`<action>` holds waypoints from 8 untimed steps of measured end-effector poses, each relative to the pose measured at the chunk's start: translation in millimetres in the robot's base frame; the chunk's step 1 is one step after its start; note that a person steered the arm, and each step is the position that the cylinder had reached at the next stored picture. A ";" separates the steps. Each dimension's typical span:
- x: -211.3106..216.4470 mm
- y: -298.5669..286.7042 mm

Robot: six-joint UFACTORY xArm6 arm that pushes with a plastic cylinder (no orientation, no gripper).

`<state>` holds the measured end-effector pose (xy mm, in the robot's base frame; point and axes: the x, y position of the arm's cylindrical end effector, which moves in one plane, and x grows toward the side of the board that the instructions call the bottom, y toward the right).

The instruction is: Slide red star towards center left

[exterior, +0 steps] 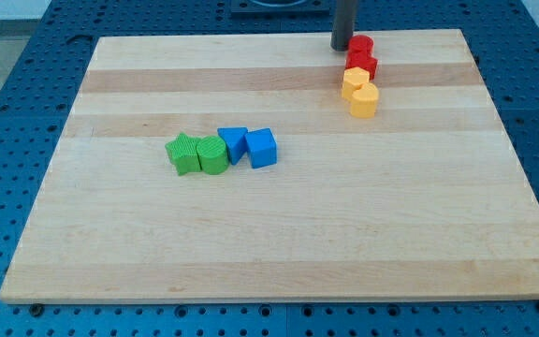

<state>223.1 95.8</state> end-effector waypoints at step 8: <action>73.6 14.3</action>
<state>296.7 110.1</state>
